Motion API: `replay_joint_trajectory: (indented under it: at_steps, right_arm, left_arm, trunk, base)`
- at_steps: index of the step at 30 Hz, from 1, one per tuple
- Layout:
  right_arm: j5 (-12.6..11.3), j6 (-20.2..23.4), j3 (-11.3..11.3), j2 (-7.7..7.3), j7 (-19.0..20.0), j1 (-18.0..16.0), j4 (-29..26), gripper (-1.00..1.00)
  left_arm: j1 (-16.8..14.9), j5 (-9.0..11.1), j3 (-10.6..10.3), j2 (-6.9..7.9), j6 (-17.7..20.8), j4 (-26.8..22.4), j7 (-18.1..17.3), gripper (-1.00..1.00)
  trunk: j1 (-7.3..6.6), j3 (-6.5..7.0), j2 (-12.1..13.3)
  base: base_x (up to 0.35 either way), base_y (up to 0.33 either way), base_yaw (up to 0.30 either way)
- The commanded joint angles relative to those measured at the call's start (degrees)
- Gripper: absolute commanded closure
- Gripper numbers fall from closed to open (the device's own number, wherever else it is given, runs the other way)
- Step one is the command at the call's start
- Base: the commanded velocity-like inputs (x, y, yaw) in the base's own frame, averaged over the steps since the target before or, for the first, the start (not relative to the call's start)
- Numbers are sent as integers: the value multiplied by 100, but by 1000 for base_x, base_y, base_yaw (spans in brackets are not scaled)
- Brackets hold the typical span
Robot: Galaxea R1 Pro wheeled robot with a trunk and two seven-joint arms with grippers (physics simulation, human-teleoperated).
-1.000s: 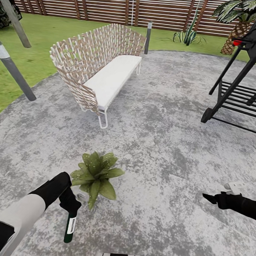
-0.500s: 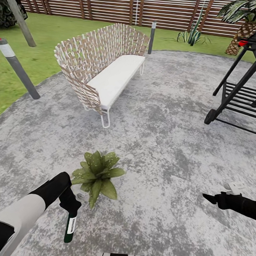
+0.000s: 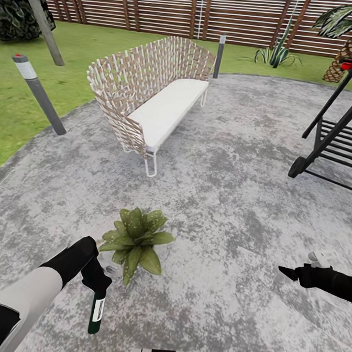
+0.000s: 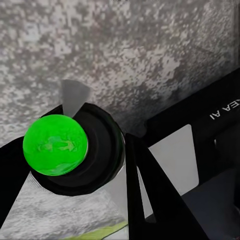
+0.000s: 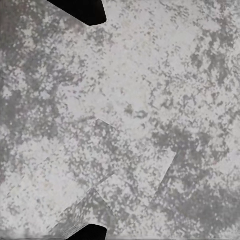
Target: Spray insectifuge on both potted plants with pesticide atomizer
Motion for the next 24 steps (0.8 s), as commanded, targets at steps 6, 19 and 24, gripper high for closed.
replay_joint_trajectory:
  at_steps: [6,19,24]
  right_arm:
    - [38,10,-4,-1,49,-5,1,-100]
    - [38,-123,-13,-1,66,-5,4,-100]
    - [38,-124,-10,-1,66,-5,4,-100]
  left_arm:
    - [-6,-52,-15,3,30,-11,-59,100]
    - [-5,-52,-19,3,30,-11,-59,100]
    - [-4,-52,-23,3,24,-11,-59,100]
  trunk:
    - [-1,37,-2]
    - [-1,46,-2]
    - [-1,21,-2]
  base:
    - [0,-206,164]
    - [0,-30,43]
    - [0,-117,139]
